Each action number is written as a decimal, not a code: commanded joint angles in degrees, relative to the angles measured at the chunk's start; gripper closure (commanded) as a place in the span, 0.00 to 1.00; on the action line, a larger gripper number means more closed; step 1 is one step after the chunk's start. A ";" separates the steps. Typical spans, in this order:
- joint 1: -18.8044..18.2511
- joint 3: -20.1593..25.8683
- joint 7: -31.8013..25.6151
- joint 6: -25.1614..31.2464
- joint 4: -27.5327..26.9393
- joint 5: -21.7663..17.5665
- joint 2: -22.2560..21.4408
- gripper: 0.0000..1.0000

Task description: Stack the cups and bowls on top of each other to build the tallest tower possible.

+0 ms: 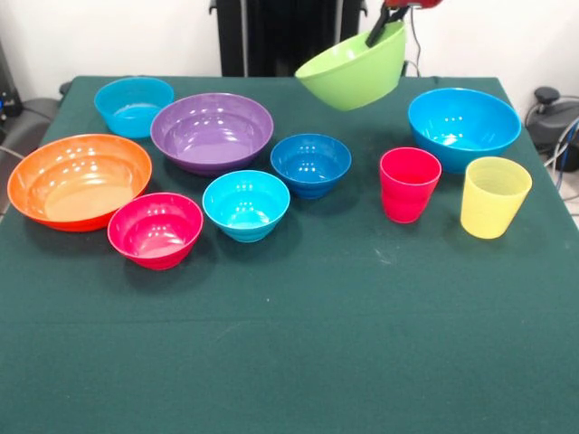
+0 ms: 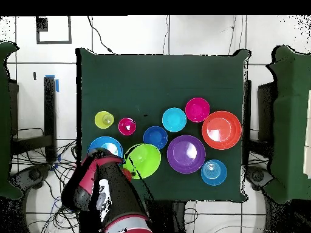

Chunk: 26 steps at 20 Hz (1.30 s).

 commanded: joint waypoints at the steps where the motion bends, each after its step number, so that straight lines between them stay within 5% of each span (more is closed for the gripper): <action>1: 2.36 -3.90 8.92 -3.87 -3.92 -5.22 1.14 1.00; 15: 11.04 -12.78 17.39 -9.83 -6.90 -9.64 1.55 1.00; 26: 18.97 -20.18 23.70 -9.97 -10.53 -13.57 6.02 1.00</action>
